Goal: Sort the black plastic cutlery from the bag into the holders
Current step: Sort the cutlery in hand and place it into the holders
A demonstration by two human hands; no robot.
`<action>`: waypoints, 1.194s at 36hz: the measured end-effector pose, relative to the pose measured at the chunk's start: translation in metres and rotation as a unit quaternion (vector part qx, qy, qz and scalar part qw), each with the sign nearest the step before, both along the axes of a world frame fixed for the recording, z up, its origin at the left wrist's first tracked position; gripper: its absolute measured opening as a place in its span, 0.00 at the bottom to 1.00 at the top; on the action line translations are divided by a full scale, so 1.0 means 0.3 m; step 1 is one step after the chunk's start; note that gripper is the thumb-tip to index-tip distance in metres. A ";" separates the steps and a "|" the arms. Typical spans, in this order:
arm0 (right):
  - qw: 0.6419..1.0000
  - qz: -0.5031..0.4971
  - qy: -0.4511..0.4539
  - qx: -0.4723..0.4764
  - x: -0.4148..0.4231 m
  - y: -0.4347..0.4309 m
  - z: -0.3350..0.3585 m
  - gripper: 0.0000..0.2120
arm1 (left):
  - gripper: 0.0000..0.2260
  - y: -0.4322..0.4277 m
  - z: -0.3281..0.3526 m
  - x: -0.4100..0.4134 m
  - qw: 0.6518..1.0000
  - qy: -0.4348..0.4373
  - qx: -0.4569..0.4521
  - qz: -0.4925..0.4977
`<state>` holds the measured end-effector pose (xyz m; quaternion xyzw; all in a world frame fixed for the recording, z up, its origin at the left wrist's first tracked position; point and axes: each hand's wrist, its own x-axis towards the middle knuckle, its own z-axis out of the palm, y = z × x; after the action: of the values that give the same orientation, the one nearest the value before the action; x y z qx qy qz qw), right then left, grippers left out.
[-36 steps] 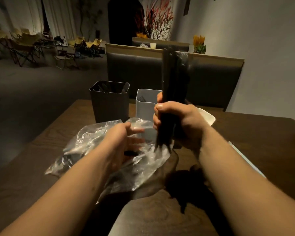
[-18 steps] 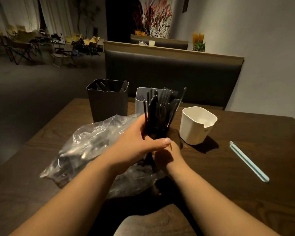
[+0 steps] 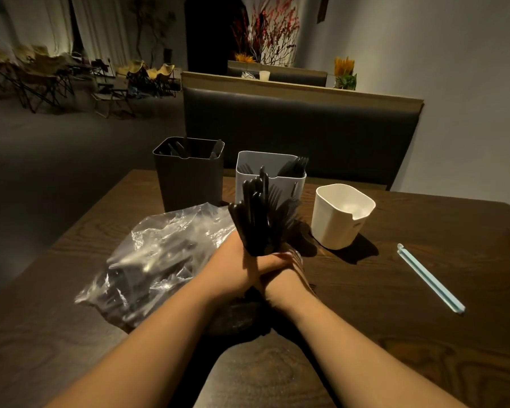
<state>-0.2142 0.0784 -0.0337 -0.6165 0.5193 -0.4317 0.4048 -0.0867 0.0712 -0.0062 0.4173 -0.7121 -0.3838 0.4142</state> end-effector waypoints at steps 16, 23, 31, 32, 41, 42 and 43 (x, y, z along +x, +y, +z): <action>0.958 -0.019 0.261 -0.120 0.052 -0.013 0.049 0.19 | 0.16 -0.027 -0.016 0.012 0.914 0.332 0.231 0.041; 0.952 -0.037 0.233 -0.193 0.034 -0.005 0.041 0.23 | 0.16 -0.029 0.009 0.019 0.875 0.410 0.252 0.052; 0.980 -0.094 0.039 -0.173 0.040 -0.093 0.185 0.11 | 0.11 -0.006 0.038 0.072 0.877 0.384 0.278 0.076; 0.985 -0.081 0.035 -0.151 0.050 -0.114 0.210 0.10 | 0.11 -0.007 0.039 0.081 0.878 0.383 0.277 0.076; 0.993 0.048 0.022 -0.103 0.096 -0.208 0.356 0.04 | 0.09 -0.003 0.051 0.117 0.872 0.393 0.286 0.058; 0.993 0.055 0.010 -0.100 0.096 -0.207 0.358 0.04 | 0.09 -0.004 0.051 0.117 0.873 0.391 0.286 0.057; 0.993 0.057 0.000 -0.099 0.096 -0.208 0.357 0.05 | 0.09 -0.004 0.053 0.116 0.872 0.390 0.290 0.057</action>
<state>-0.1856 0.0160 0.0733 -0.6822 0.4374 -0.4574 0.3660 -0.0520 0.0699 0.0096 0.3749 -0.3251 -0.6802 0.5396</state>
